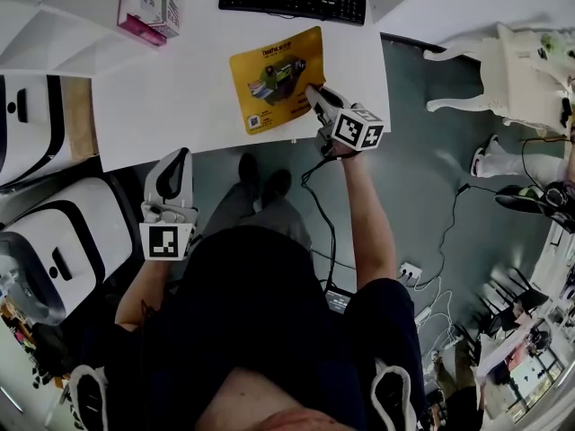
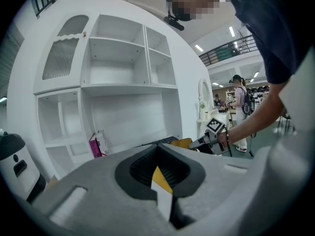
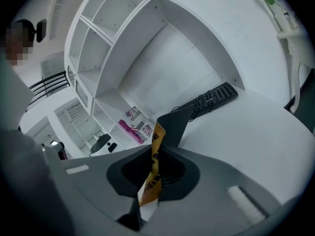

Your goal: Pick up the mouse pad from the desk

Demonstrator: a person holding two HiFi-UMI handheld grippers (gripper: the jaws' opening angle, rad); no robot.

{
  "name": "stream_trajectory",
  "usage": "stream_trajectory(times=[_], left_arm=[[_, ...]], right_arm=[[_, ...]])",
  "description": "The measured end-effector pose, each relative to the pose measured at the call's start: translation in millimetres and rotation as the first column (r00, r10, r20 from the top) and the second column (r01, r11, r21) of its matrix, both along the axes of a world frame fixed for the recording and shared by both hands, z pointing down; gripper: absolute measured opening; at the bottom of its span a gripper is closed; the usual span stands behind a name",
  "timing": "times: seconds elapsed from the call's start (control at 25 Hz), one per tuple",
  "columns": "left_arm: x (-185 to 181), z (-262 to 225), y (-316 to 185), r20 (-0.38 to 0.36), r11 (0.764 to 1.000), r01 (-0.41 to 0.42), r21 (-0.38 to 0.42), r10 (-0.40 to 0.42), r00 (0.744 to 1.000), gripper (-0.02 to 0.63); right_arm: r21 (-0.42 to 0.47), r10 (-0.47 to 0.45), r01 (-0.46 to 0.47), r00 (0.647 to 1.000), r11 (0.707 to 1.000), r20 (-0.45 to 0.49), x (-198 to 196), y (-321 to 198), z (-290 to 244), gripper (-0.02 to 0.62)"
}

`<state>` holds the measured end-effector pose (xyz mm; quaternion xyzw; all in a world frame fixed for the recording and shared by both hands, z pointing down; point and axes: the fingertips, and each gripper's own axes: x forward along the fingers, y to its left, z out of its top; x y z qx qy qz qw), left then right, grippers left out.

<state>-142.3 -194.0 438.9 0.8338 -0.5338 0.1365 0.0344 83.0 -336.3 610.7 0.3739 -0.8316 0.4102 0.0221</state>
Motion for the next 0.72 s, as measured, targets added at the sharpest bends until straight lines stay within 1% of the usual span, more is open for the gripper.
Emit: stream_trajectory(times=[0.2, 0.36, 0.44, 0.56, 0.72], left_arm=[[-2.2, -4.6, 1.4, -0.012, 1.0, 0.01, 0.007, -0.01, 1.0, 0.0], [-0.8, -11.5, 1.9, -0.016, 0.999, 0.007, 0.032, -0.006, 1.0, 0.0], [-0.7, -13.5, 3.2, -0.016, 1.0, 0.008, 0.03, -0.008, 1.0, 0.0], [-0.5, -17.6, 3.0, -0.021, 0.999, 0.006, 0.049, -0.005, 1.0, 0.0], [-6.9, -10.8, -4.0, -0.015, 0.997, -0.013, 0.073, 0.014, 1.0, 0.0]], right_arm=[[0.075, -0.008, 0.009, 1.0, 0.997, -0.013, -7.6, 5.8, -32.8, 0.017], [0.134, -0.001, 0.007, 0.999, 0.991, -0.039, -9.3, 10.7, -58.5, 0.017], [0.168, 0.008, 0.0, 0.999, 0.986, -0.048, -7.7, 12.7, -72.8, 0.017], [0.213, 0.027, -0.012, 0.997, 0.977, -0.066, -3.7, 14.9, -91.6, 0.017], [0.289, 0.052, -0.018, 0.992, 0.957, -0.111, -6.4, 15.3, -108.2, 0.017]])
